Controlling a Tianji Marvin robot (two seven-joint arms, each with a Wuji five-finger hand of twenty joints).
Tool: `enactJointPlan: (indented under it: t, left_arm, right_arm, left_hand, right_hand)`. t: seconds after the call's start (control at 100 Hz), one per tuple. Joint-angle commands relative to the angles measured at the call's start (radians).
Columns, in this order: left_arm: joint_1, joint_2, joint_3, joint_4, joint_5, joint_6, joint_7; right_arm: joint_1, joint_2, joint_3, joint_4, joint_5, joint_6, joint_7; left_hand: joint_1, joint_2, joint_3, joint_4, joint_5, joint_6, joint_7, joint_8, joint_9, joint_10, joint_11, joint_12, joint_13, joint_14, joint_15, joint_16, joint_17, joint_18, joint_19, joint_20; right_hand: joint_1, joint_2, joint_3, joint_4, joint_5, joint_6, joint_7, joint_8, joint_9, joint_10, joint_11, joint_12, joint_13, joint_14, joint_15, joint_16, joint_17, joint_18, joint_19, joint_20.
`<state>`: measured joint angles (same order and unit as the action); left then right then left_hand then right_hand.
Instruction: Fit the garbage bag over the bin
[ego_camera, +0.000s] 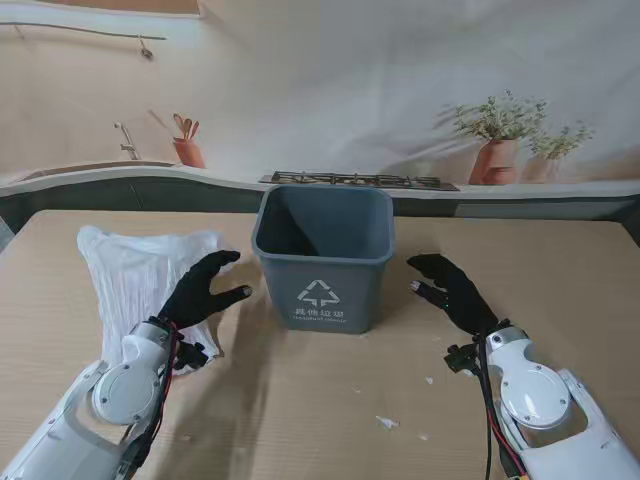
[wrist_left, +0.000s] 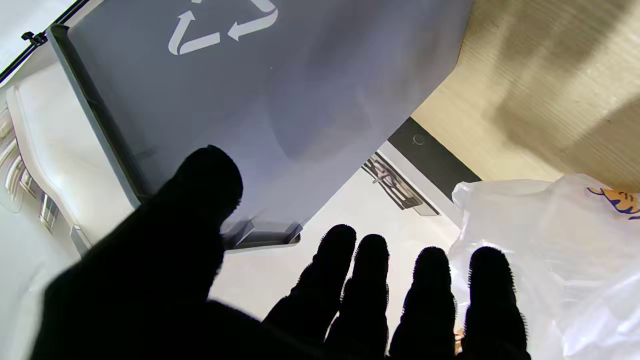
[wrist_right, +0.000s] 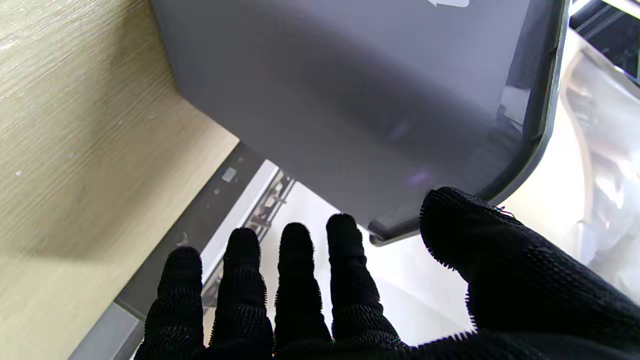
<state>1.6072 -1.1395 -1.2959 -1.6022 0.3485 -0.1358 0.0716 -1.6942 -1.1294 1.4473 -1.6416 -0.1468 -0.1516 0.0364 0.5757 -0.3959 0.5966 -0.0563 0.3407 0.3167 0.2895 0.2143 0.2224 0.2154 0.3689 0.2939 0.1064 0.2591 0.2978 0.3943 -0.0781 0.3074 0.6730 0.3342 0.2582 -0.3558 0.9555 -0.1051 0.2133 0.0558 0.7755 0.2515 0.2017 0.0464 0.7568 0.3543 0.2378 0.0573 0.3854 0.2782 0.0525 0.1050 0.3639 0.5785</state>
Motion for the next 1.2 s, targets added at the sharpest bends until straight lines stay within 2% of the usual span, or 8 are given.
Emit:
enactJointPlan:
  t: [0.0,0.33,0.47,0.62,0.79,0.92,1.01,1.19]
  left_arm:
    - [0.008,-0.002,-0.004,-0.01,-0.002,0.0,-0.012]
    - [0.02,-0.002,-0.016,-0.021,0.003,-0.013,-0.007]
    - [0.035,0.0,-0.042,-0.051,0.015,-0.032,-0.005]
    - [0.038,0.006,-0.095,-0.108,0.048,-0.072,-0.009]
    - [-0.019,0.041,-0.181,-0.156,0.187,-0.124,-0.114]
    - [-0.093,0.067,-0.226,-0.149,0.313,-0.145,-0.186]
    - [-0.146,0.091,-0.248,-0.14,0.372,-0.147,-0.296]
    - [-0.266,0.138,-0.254,-0.09,0.449,-0.176,-0.522]
  right_arm:
    - [-0.004,-0.007,-0.002,-0.001,-0.001,0.001,0.011]
    - [-0.013,-0.008,0.002,-0.01,-0.009,-0.006,0.001]
    - [-0.011,-0.009,0.001,-0.007,-0.001,-0.003,0.001]
    - [-0.013,-0.01,0.007,-0.006,0.004,-0.005,-0.001]
    - [-0.027,-0.012,0.021,-0.012,0.01,-0.013,-0.01]
    - [-0.036,-0.013,0.027,-0.021,0.013,-0.015,-0.014]
    - [-0.043,-0.013,0.027,-0.031,0.008,-0.016,-0.018]
    - [-0.05,-0.012,0.028,-0.039,0.007,-0.02,-0.017]
  left_hand:
    - [-0.031,0.012,0.006,-0.004,-0.017,0.004,-0.008,-0.005,-0.02,0.016,-0.011,-0.008,-0.026,-0.01,-0.02,-0.002,-0.002,-0.023,0.008,0.005]
    - [-0.024,0.019,-0.006,-0.002,-0.006,-0.018,-0.001,-0.002,-0.019,0.014,-0.004,-0.004,-0.026,-0.013,-0.023,-0.002,-0.001,-0.023,0.007,0.004]
    - [0.007,0.009,-0.002,0.001,0.028,-0.085,0.04,0.018,-0.016,0.003,0.029,0.014,-0.022,-0.011,-0.004,0.008,0.0,-0.014,0.014,0.008]
    - [0.029,-0.018,0.023,0.003,0.099,-0.136,0.084,0.043,0.043,0.004,0.048,0.024,-0.013,-0.004,0.087,0.04,-0.009,0.012,0.081,0.041]
    - [0.009,-0.037,0.049,0.005,0.075,-0.092,0.087,0.05,0.065,-0.026,0.082,0.047,0.019,-0.02,0.133,0.046,-0.012,0.029,0.138,0.068]
    - [-0.001,-0.077,0.088,0.004,0.034,-0.07,0.08,0.047,0.03,-0.042,0.077,0.045,-0.006,-0.045,0.114,0.033,-0.013,0.027,0.095,0.044]
    - [-0.004,-0.096,0.103,0.012,-0.021,-0.07,0.039,0.025,-0.014,-0.059,0.037,0.021,-0.014,-0.073,0.02,-0.015,-0.007,0.012,0.001,-0.004]
    - [0.005,-0.146,0.146,0.022,-0.102,-0.089,-0.017,-0.011,-0.022,-0.089,-0.103,-0.059,-0.037,-0.121,-0.114,-0.023,0.001,-0.016,-0.138,-0.067]
  right_hand:
    - [-0.024,0.008,-0.009,-0.006,-0.006,-0.014,0.0,-0.012,-0.024,-0.009,0.005,-0.004,-0.026,-0.032,-0.003,-0.007,-0.007,-0.014,-0.025,0.017]
    - [-0.025,0.009,-0.009,-0.006,-0.006,-0.013,0.001,-0.011,-0.025,-0.007,0.006,-0.003,-0.023,-0.033,-0.002,-0.006,-0.002,-0.013,-0.025,0.016]
    - [-0.022,0.007,-0.007,-0.005,-0.004,-0.013,0.001,-0.011,-0.024,-0.006,0.006,-0.003,-0.024,-0.035,-0.002,-0.006,-0.004,-0.015,-0.026,0.016]
    - [-0.021,0.009,-0.009,-0.006,-0.006,-0.013,0.001,-0.011,-0.026,-0.006,0.007,-0.003,-0.025,-0.035,-0.002,-0.006,-0.004,-0.019,-0.026,0.016]
    - [-0.022,0.008,-0.008,-0.005,-0.006,-0.012,0.001,-0.011,-0.028,-0.006,0.006,-0.003,-0.027,-0.035,-0.002,-0.006,-0.005,-0.019,-0.027,0.015]
    - [-0.022,0.008,-0.008,-0.006,-0.005,-0.013,0.0,-0.011,-0.028,-0.006,0.006,-0.003,-0.026,-0.036,-0.003,-0.006,-0.005,-0.02,-0.027,0.015]
    - [-0.023,0.007,-0.009,-0.006,-0.003,-0.012,0.001,-0.011,-0.025,-0.005,0.007,-0.003,-0.024,-0.034,-0.002,-0.006,-0.003,-0.017,-0.026,0.015]
    - [-0.025,0.008,-0.008,-0.006,-0.005,-0.013,0.0,-0.011,-0.026,-0.008,0.006,-0.004,-0.024,-0.036,-0.002,-0.006,-0.004,-0.017,-0.027,0.014]
